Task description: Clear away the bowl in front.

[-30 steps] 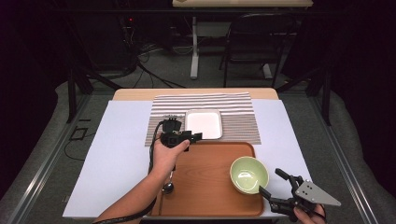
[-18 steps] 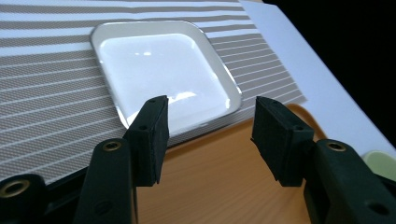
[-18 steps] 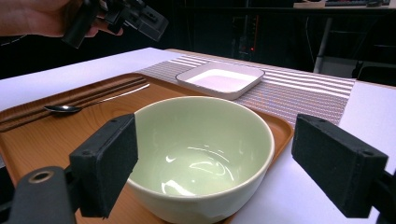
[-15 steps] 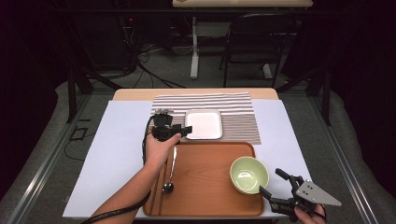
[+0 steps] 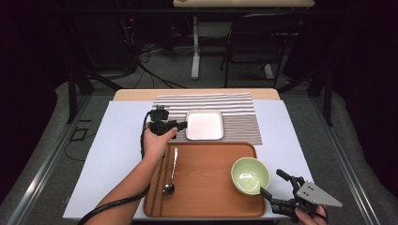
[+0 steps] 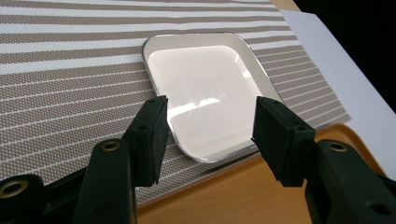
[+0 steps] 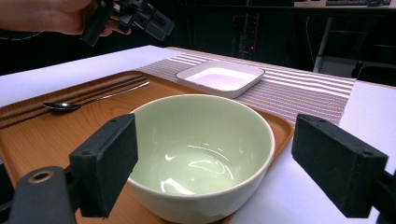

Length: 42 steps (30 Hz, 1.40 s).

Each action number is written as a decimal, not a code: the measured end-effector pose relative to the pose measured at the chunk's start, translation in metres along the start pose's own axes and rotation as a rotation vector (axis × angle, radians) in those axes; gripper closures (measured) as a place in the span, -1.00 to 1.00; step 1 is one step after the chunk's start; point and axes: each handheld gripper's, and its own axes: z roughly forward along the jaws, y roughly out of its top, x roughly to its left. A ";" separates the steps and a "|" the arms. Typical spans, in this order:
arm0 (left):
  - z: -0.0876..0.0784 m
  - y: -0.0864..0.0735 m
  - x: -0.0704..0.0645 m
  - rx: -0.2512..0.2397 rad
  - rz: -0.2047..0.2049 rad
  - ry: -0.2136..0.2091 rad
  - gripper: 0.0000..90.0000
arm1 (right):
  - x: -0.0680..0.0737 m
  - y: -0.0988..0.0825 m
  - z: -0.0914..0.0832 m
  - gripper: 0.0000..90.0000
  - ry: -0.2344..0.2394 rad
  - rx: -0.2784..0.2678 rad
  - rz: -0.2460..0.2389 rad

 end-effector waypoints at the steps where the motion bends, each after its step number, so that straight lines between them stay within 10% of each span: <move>1: 0.002 0.001 0.002 -0.002 0.000 0.005 0.02 | 0.000 0.000 0.000 -0.68 0.000 0.000 0.000; 42: 0.065 0.016 0.026 0.069 -0.125 0.088 0.30 | 0.000 0.001 -0.001 -0.68 0.005 -0.004 0.008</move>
